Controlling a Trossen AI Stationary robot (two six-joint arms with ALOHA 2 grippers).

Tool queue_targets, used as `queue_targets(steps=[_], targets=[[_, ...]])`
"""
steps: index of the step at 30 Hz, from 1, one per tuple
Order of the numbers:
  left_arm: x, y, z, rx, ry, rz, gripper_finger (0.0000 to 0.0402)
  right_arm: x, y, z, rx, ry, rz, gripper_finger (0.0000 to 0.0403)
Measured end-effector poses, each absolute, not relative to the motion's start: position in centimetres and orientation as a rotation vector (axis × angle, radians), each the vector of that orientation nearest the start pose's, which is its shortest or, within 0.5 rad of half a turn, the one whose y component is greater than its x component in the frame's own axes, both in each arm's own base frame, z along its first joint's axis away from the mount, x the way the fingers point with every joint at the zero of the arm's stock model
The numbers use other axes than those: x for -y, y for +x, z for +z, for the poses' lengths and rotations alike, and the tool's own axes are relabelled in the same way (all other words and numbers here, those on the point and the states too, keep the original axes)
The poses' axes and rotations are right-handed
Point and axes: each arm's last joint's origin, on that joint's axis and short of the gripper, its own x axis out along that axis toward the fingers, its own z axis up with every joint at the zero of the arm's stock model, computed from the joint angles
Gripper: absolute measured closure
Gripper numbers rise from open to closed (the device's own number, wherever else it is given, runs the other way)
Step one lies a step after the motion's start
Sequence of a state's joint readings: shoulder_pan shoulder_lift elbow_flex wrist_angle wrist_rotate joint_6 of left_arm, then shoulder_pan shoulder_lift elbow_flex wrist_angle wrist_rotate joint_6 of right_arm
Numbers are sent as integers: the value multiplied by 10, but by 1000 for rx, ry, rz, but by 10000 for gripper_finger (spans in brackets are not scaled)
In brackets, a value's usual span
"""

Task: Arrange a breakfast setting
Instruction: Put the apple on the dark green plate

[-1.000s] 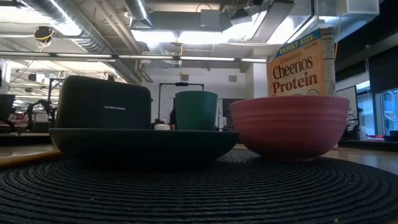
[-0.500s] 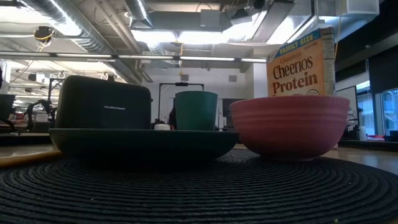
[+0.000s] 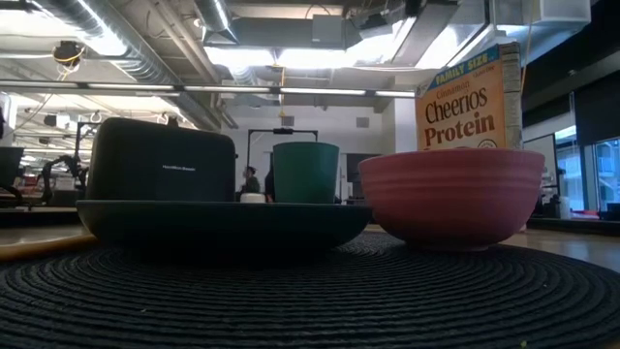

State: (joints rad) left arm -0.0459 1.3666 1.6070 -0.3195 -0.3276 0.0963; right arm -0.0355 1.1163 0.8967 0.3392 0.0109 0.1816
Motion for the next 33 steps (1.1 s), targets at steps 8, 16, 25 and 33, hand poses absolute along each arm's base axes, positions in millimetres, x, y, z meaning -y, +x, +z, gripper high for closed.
queue_targets(steps=[8, 16, 25, 33], targets=[[-17, 296, 471, -7, -97, 312, 34, 8, 255, 351, 65, -56, -237, 172], [-15, 338, 444, -44, -84, 199, 138, 9, 254, 355, 101, -100, -254, 170], [-20, 351, 438, -39, -12, 209, 216, 8, 254, 355, 96, -102, -237, 169], [-28, 356, 432, -50, -20, 235, 255, 8, 254, 354, 93, -125, -220, 169]])
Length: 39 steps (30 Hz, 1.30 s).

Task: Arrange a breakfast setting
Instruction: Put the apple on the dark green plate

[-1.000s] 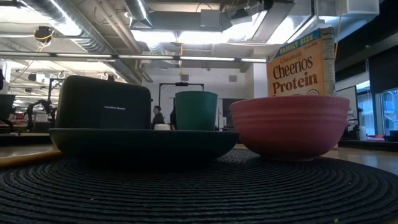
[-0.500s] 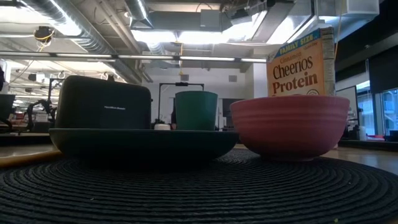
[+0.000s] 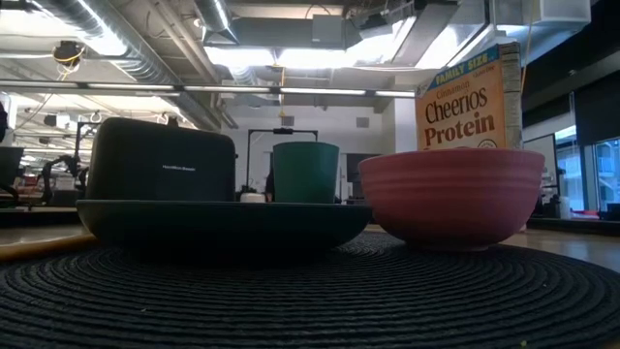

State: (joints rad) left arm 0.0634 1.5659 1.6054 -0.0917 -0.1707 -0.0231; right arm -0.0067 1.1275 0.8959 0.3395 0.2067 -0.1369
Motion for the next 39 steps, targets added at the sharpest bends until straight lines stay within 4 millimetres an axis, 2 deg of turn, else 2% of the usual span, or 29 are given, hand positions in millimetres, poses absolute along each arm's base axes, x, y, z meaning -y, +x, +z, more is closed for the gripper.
queue_targets(steps=[5, 11, 17, 22, 27, 31, 35, 39], targets=[[-28, 356, 432, -51, -20, 244, 294, 7, 255, 354, 93, -127, -213, 169], [-31, 356, 431, -62, -21, 238, 388, 7, 255, 354, 89, -127, -212, 168], [-32, 354, 431, -75, -29, 233, 396, 8, 254, 353, 81, -62, -247, 163], [-30, 337, 437, -123, -19, 250, 398, 10, 253, 350, 54, 35, -313, 103], [-11, 318, 441, -214, -6, 187, 399, 12, 252, 350, 59, 79, -352, 26], [14, 318, 416, -351, 18, 97, 399, 12, 246, 355, 89, 117, -382, 6], [38, 321, 372, -449, 19, 11, 399, 13, 237, 361, 110, 117, -394, 16], [52, 322, 325, -509, -72, -88, 399, 13, 230, 366, 118, 119, -404, 31]])
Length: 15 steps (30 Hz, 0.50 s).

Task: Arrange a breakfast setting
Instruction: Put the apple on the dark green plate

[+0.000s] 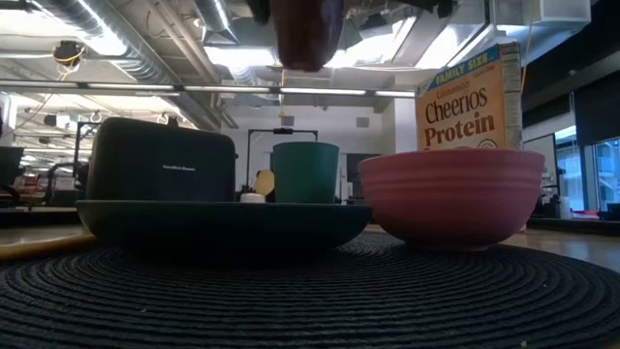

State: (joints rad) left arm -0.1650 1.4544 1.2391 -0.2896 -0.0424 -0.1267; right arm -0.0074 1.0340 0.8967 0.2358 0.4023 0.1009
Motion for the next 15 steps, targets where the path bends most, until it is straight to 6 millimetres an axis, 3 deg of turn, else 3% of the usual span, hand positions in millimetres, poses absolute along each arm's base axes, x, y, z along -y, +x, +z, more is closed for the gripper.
queue_targets(steps=[4, 11, 15], targets=[[60, 320, 290, -509, -155, -143, 396, 13, 223, 366, 94, 116, -404, 42], [70, 308, 247, -529, -168, -202, 393, 13, 218, 365, 57, 113, -407, 45], [86, 302, 228, -415, -129, -278, 393, 12, 218, 357, -18, 146, -393, 45]])
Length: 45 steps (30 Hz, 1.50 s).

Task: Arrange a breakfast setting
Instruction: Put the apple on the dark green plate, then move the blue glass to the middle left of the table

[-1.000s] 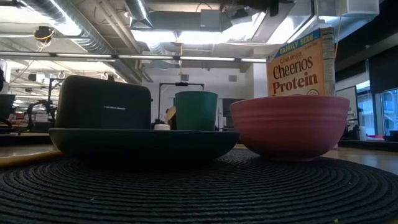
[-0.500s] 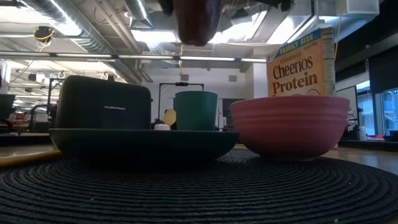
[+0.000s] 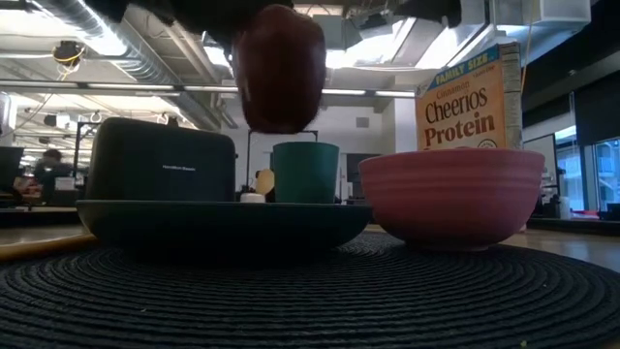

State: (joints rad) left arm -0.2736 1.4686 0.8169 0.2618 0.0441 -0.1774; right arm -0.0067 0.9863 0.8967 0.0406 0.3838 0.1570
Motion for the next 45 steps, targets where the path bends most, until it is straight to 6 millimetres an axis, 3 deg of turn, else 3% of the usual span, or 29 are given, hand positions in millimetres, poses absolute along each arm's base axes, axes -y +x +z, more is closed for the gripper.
queue_targets(steps=[4, 9, 20, 32, 35, 40, 45], targets=[[102, 300, 205, -373, 7, -353, 392, 11, 218, 350, -83, 165, -365, 45], [109, 306, 182, -442, 11, -334, 391, 11, 218, 349, -98, 186, -348, 45], [112, 315, 169, -488, -29, -316, 386, 10, 217, 345, -137, 235, -324, 45], [108, 315, 167, -521, -213, -148, 282, 10, 190, 350, -158, 321, -333, 45], [106, 316, 180, -495, -220, -147, 255, 9, 182, 349, -221, 371, -347, 45], [95, 312, 226, -356, -185, -138, 228, 6, 169, 349, -492, 456, -325, 45], [69, 297, 274, -261, -182, -65, 218, 0, 167, 354, -711, 583, -235, 51]])
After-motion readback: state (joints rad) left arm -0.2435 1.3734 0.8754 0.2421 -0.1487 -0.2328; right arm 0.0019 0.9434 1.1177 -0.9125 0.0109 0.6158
